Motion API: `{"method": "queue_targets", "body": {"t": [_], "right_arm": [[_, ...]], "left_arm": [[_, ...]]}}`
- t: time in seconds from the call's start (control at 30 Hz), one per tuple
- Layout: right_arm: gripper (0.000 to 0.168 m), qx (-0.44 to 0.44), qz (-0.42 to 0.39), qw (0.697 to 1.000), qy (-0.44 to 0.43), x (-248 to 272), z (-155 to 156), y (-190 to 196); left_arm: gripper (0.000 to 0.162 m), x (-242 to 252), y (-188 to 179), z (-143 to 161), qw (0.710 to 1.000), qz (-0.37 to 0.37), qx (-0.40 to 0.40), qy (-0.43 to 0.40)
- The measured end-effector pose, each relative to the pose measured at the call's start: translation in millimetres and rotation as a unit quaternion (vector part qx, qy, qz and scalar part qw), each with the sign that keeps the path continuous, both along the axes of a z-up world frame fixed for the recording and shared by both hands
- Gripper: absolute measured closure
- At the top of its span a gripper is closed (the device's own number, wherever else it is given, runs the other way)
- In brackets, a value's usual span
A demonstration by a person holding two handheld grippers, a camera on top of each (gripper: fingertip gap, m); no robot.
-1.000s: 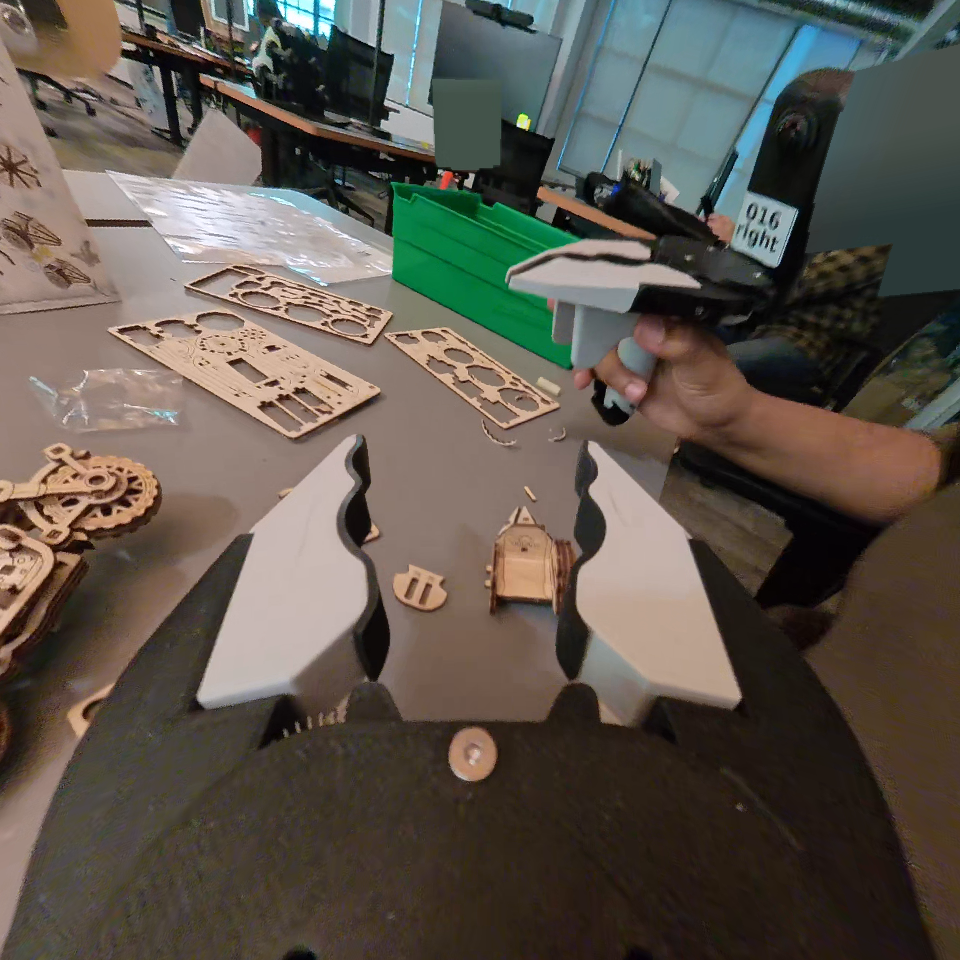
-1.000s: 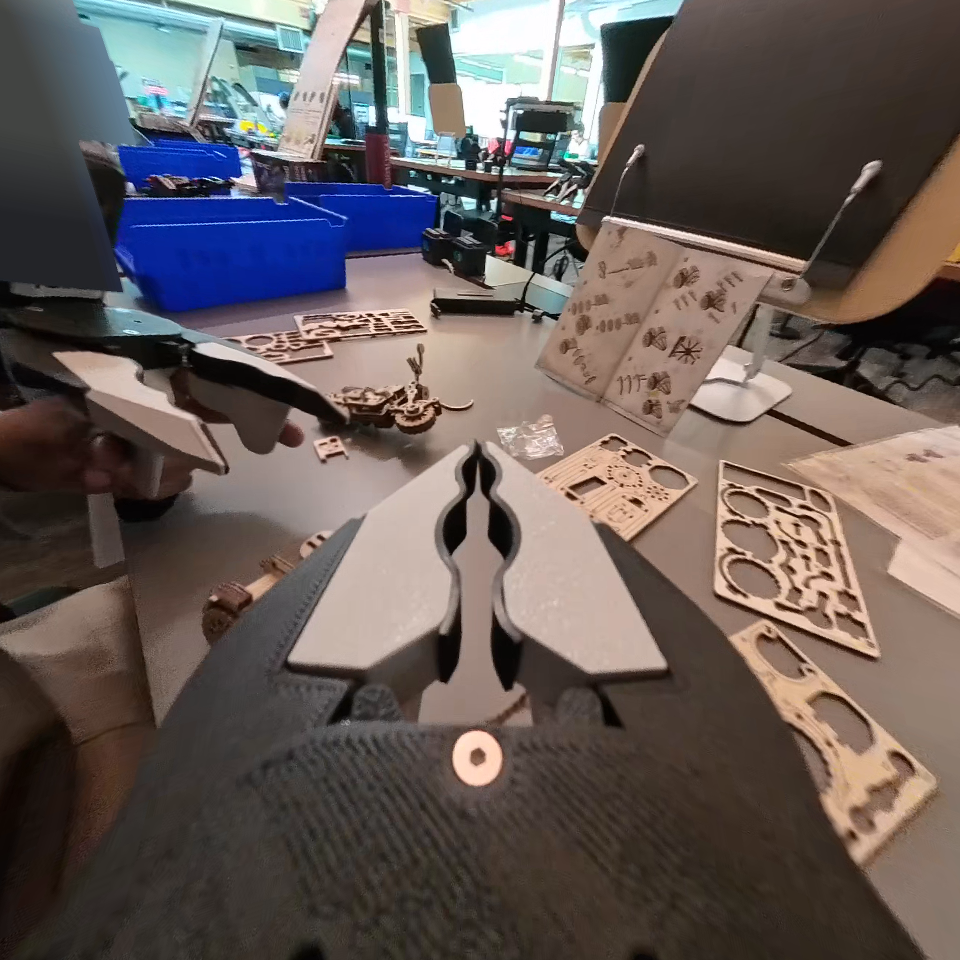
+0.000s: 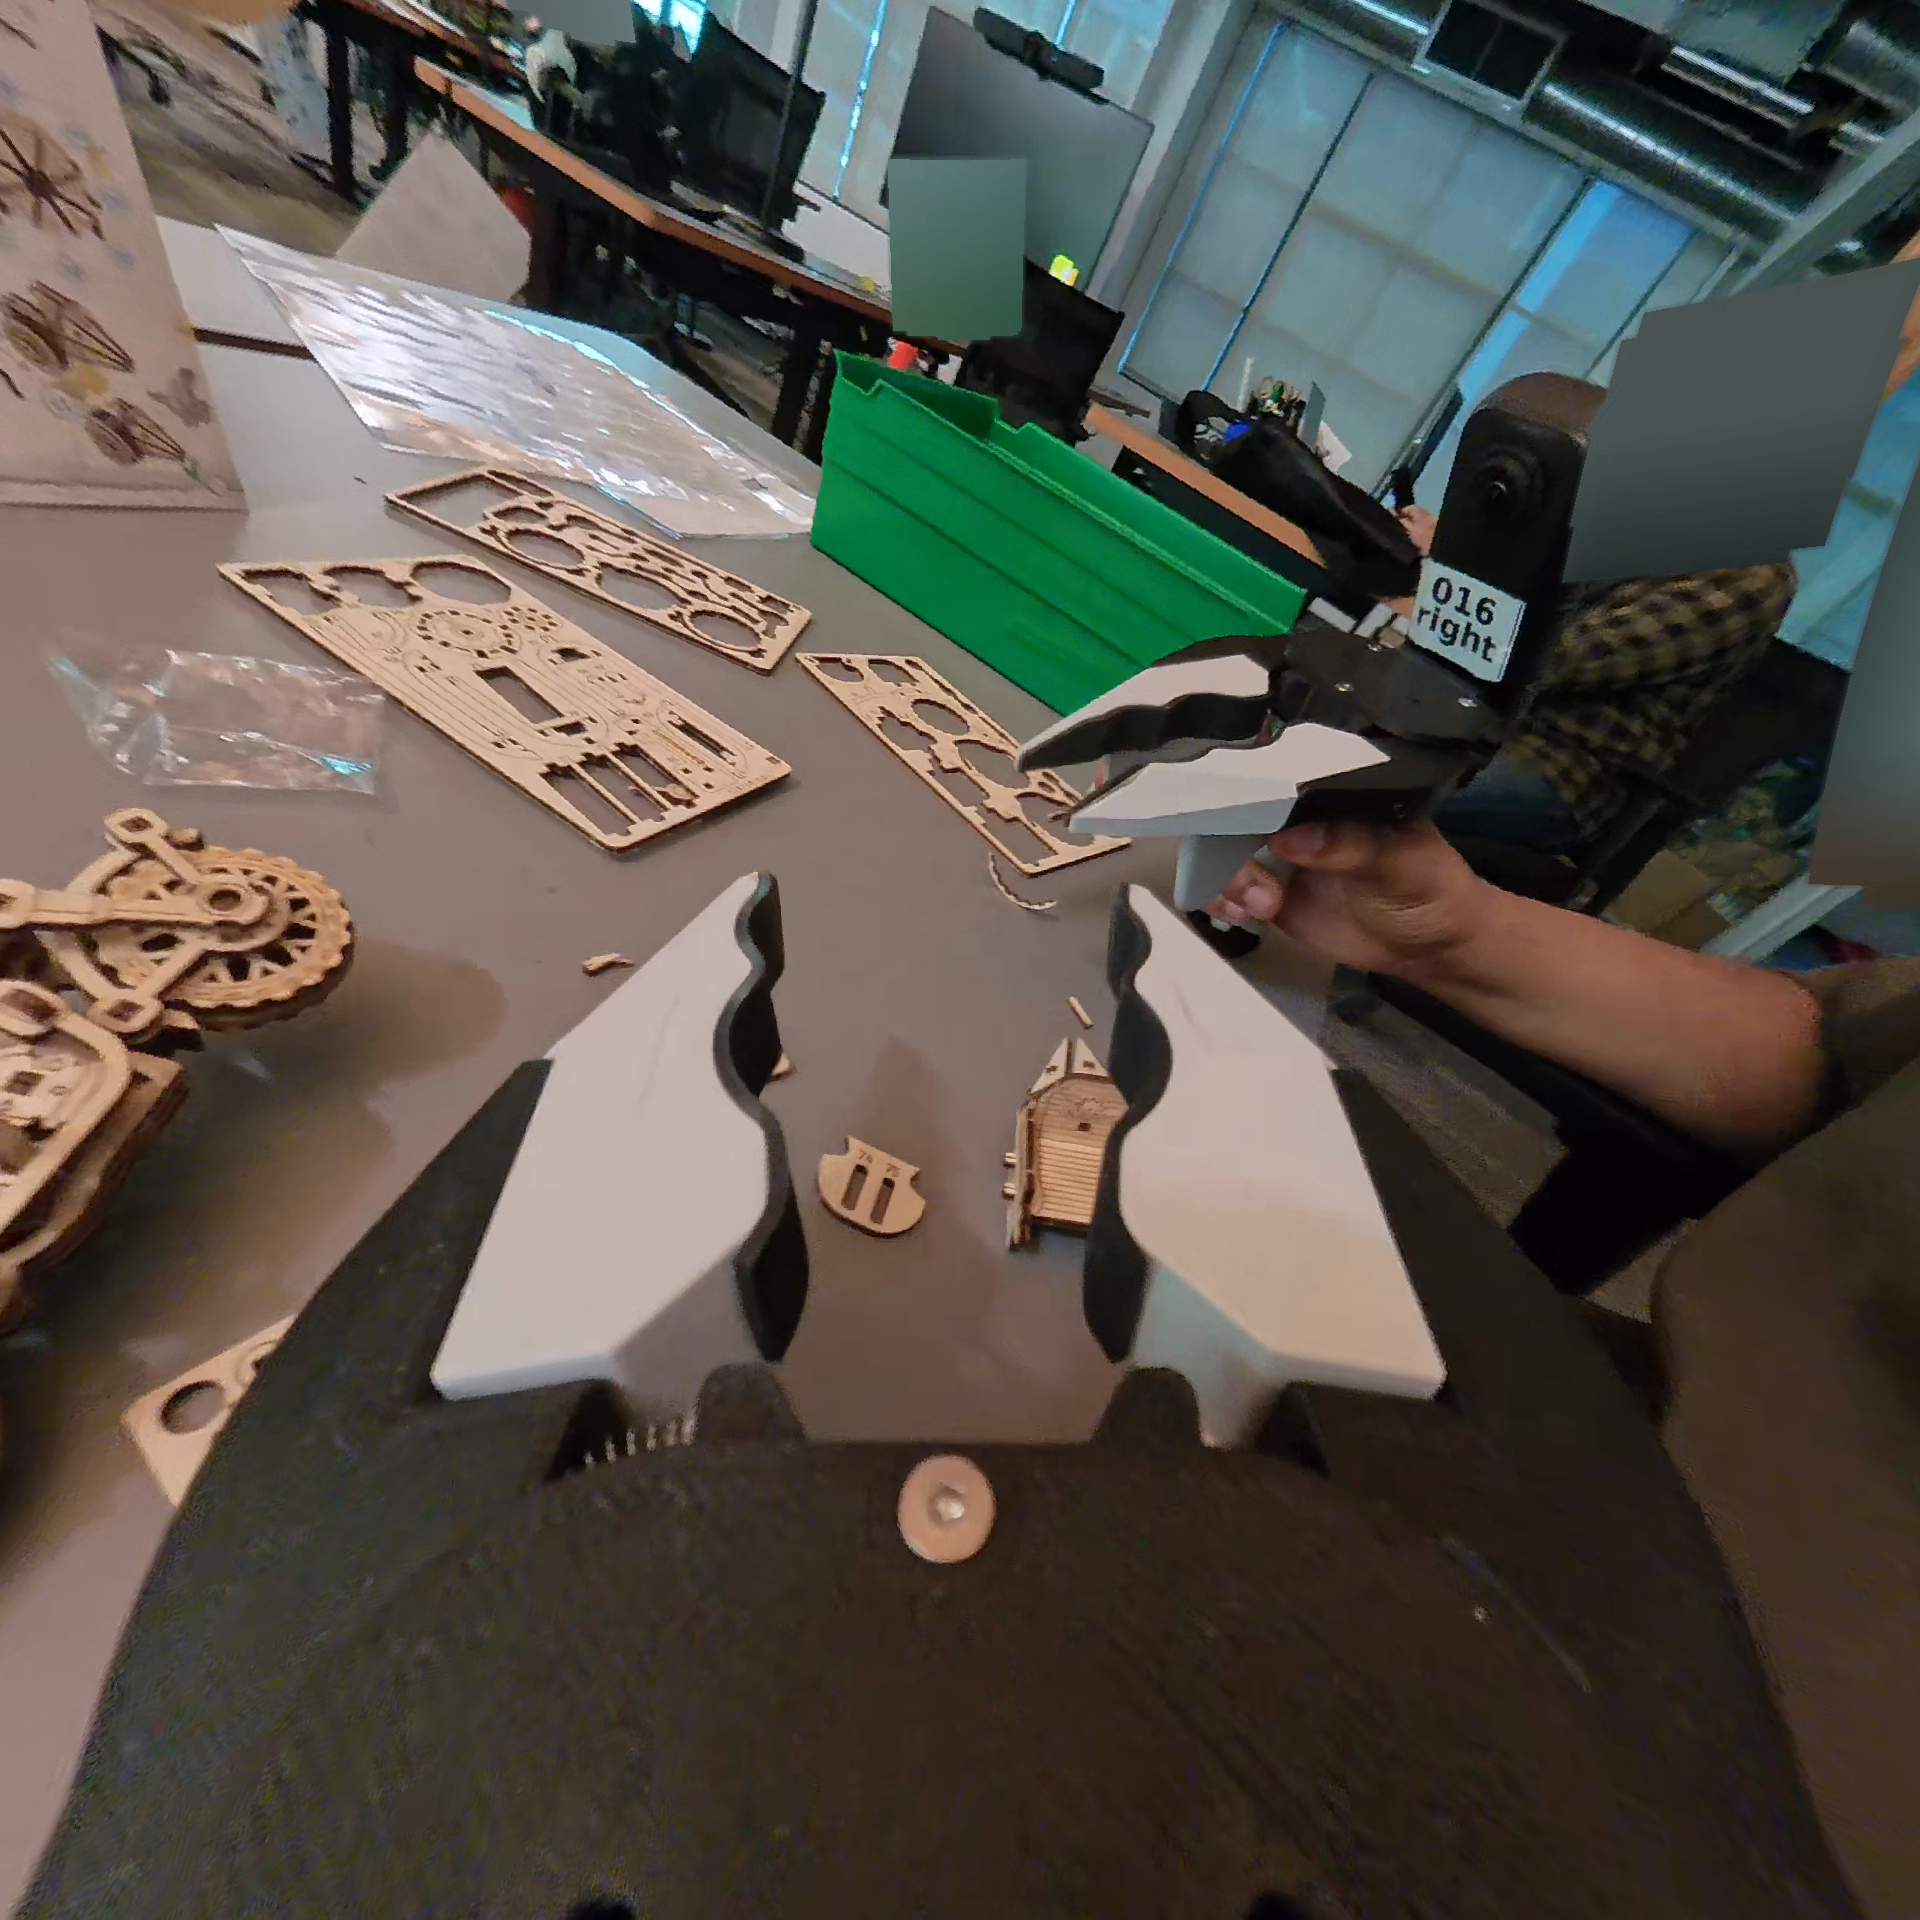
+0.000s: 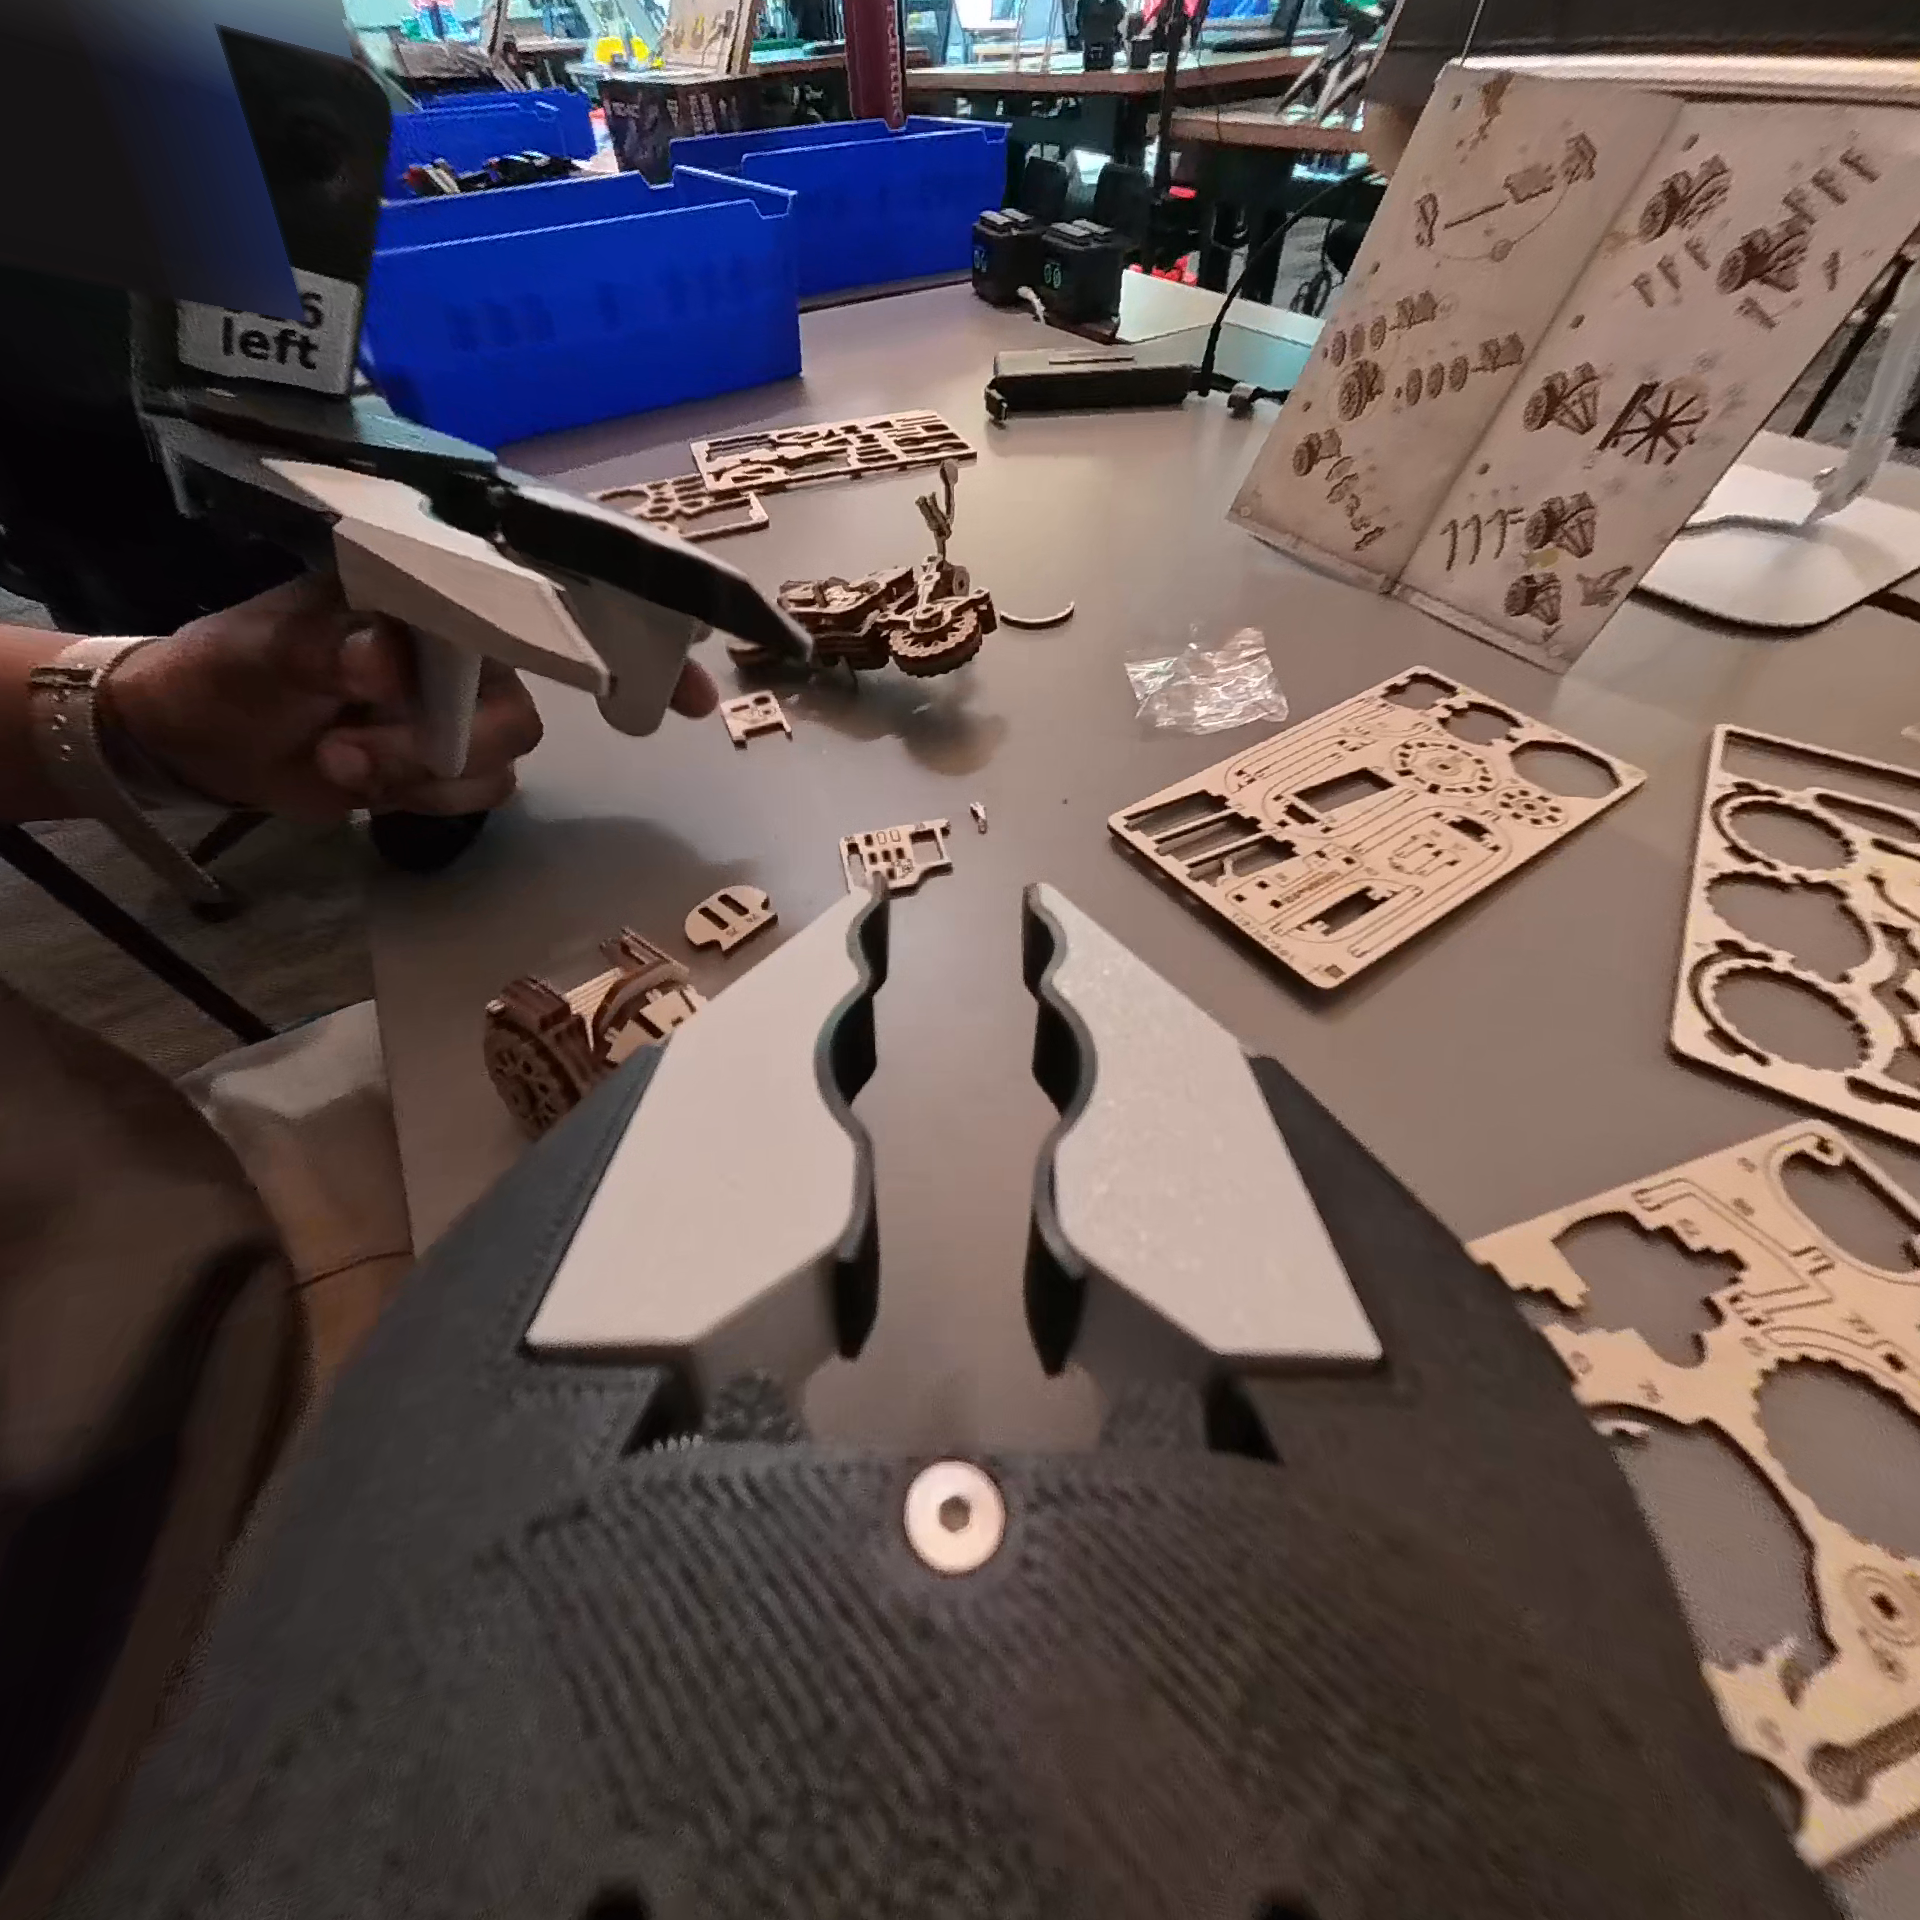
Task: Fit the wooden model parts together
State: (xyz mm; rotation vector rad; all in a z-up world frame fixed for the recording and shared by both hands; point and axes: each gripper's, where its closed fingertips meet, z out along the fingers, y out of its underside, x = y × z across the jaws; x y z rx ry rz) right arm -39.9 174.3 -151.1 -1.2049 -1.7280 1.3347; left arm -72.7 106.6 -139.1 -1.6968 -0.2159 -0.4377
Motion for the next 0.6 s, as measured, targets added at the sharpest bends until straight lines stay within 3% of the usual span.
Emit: {"method": "queue_targets", "body": {"t": [0.27, 0.6], "right_arm": [[0.146, -0.017, 0.018, 1.0, -0.018, -2.0, -5.3, -4.5], [0.146, -0.018, 0.018, 0.999, -0.028, -3.6, -8.1, -4.4]], "left_arm": [[0.126, -4.8, -0.6, -1.8, 1.0, 0.002, -0.006, -0.002], [0.144, -10.0, 0.6, -5.8, 1.0, 0.016, -0.019, -0.011]]}}
